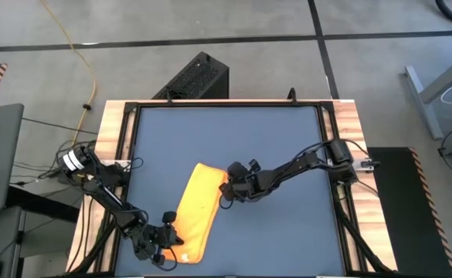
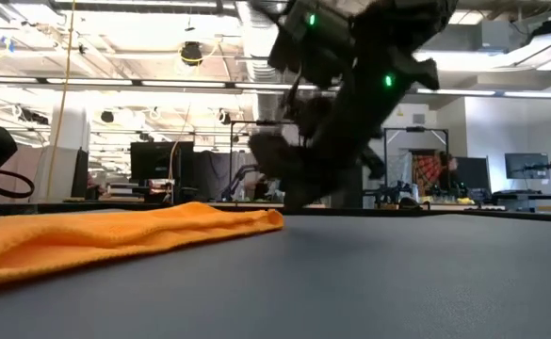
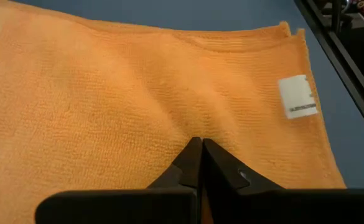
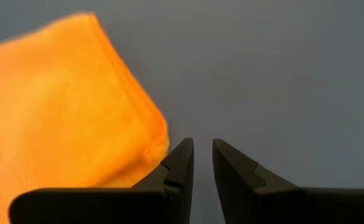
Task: Roll towel
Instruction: Roll the yellow microfiber cloth on the table
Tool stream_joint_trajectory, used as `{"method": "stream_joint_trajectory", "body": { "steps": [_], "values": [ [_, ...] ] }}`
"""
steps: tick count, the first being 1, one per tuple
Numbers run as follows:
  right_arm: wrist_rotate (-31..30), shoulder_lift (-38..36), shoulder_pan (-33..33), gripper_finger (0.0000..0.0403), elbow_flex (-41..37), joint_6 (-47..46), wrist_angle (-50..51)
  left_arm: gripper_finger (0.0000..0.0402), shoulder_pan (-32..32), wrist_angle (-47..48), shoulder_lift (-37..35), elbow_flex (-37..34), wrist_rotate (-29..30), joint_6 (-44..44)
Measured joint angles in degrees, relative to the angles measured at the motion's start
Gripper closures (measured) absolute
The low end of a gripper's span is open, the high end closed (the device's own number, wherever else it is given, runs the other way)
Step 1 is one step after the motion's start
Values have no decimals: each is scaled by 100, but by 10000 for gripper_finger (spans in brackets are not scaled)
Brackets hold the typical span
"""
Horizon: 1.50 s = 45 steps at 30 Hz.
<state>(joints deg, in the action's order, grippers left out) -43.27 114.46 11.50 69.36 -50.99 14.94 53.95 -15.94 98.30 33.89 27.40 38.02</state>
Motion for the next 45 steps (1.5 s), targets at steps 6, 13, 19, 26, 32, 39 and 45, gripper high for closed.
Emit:
{"method": "stream_joint_trajectory", "body": {
  "steps": [6,13,19,26,32,39,45],
  "values": [
    [630,-240,-145,317,1,182,-145,401,0,17,0,0,2,-77],
    [1842,-158,-172,317,1,738,-756,401,2,11,0,-2,24,-79],
    [1851,-165,-326,317,-8,716,-691,401,2,-23,0,-4,27,-77],
    [1786,-165,-456,317,-30,554,-570,401,2,-24,0,-4,28,-75],
    [1766,-165,-414,317,-30,697,-675,401,2,-24,2,-4,27,-75],
    [1915,-165,-268,317,-30,753,-853,401,2,-22,2,-4,25,-75],
    [1900,-165,-396,317,-30,536,-466,401,2,-24,2,-4,22,-75]
  ]
}}
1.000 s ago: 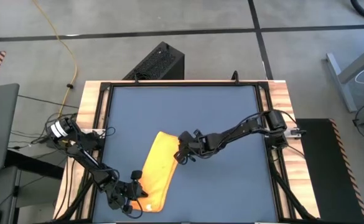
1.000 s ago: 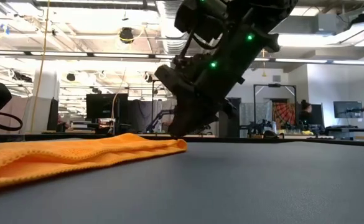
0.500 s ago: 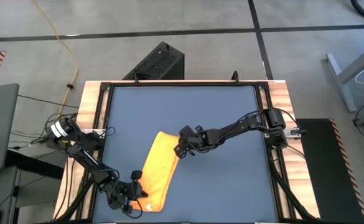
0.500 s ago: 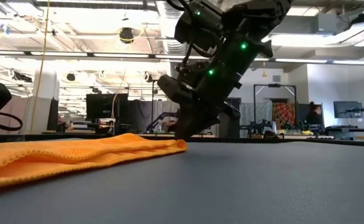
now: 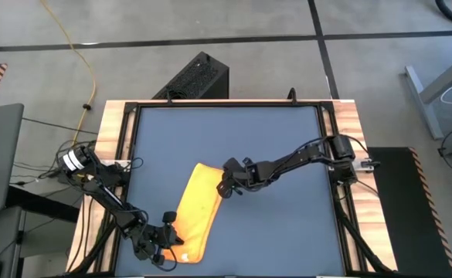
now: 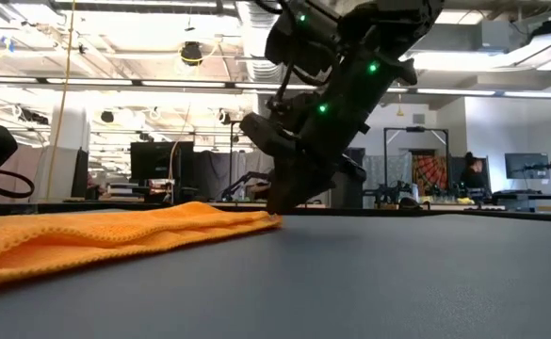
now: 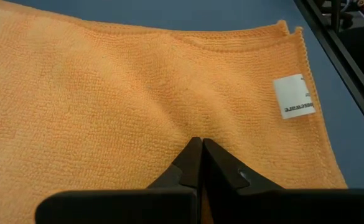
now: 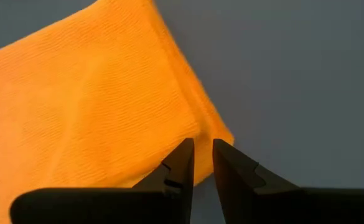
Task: Roll towel
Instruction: Roll the yellow microfiber cloth on the table
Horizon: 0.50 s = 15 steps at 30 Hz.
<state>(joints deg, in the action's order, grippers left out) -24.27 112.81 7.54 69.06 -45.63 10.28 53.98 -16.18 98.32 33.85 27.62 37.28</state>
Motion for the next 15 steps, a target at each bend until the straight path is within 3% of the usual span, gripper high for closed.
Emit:
{"method": "stream_joint_trajectory", "body": {
  "steps": [15],
  "values": [
    [-130,223,-80,317,4,-271,197,401,-2,96,-62,0,-83,-56]
  ]
}}
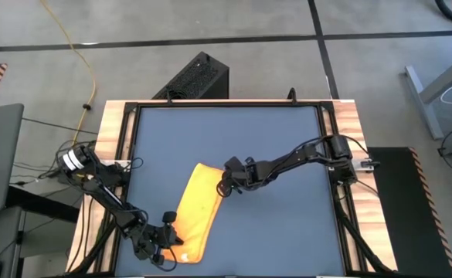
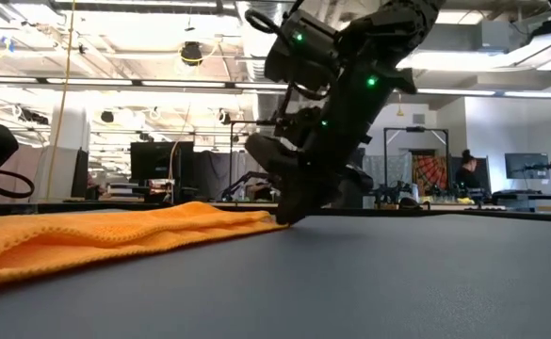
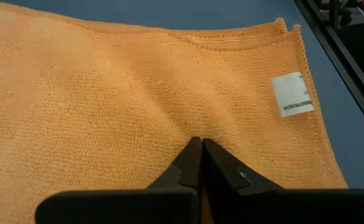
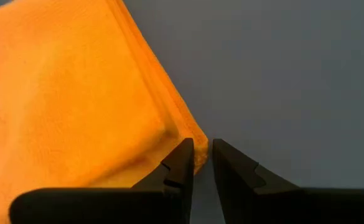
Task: Roll towel
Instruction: Roll the yellow microfiber cloth on the table
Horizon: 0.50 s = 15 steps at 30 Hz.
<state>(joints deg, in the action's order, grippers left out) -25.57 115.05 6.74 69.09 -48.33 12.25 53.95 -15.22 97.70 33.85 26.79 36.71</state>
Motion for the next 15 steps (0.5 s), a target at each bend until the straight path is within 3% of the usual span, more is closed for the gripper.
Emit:
{"method": "stream_joint_trajectory", "body": {
  "steps": [8,15],
  "values": [
    [-113,2,75,317,20,-219,316,401,13,973,-576,0,-130,3],
    [-118,-1,176,317,75,-223,291,401,13,2242,-1271,-9,118,139]
  ]
}}
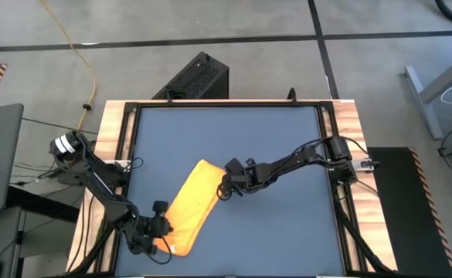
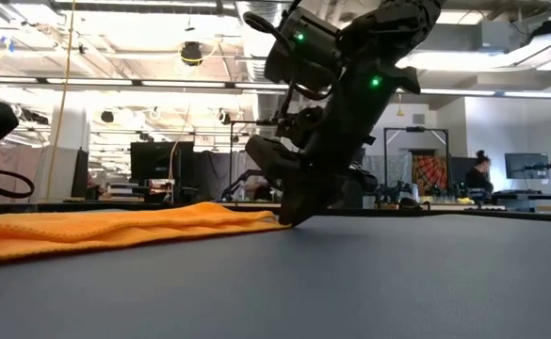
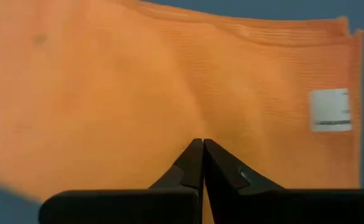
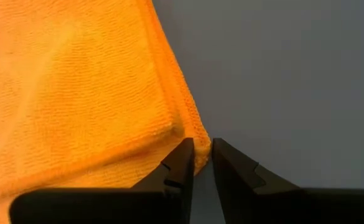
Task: Roll towel
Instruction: Roll the yellow microfiber cloth on the table
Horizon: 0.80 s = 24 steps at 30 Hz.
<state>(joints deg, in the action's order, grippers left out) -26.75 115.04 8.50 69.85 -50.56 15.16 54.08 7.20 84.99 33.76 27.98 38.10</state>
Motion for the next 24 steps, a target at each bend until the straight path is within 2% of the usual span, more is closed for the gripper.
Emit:
{"method": "stream_joint_trajectory", "body": {
  "steps": [6,13,18,24],
  "values": [
    [49,14,58,317,495,701,146,401,0,809,-560,0,77,9],
    [20,9,47,317,1307,1463,1019,401,0,2013,-1343,2,212,137],
    [-2,0,35,317,1419,1780,1392,401,40,1452,-1588,4,412,207],
    [-2,51,25,317,1420,1804,1382,401,356,336,-899,9,241,145]
  ]
}}
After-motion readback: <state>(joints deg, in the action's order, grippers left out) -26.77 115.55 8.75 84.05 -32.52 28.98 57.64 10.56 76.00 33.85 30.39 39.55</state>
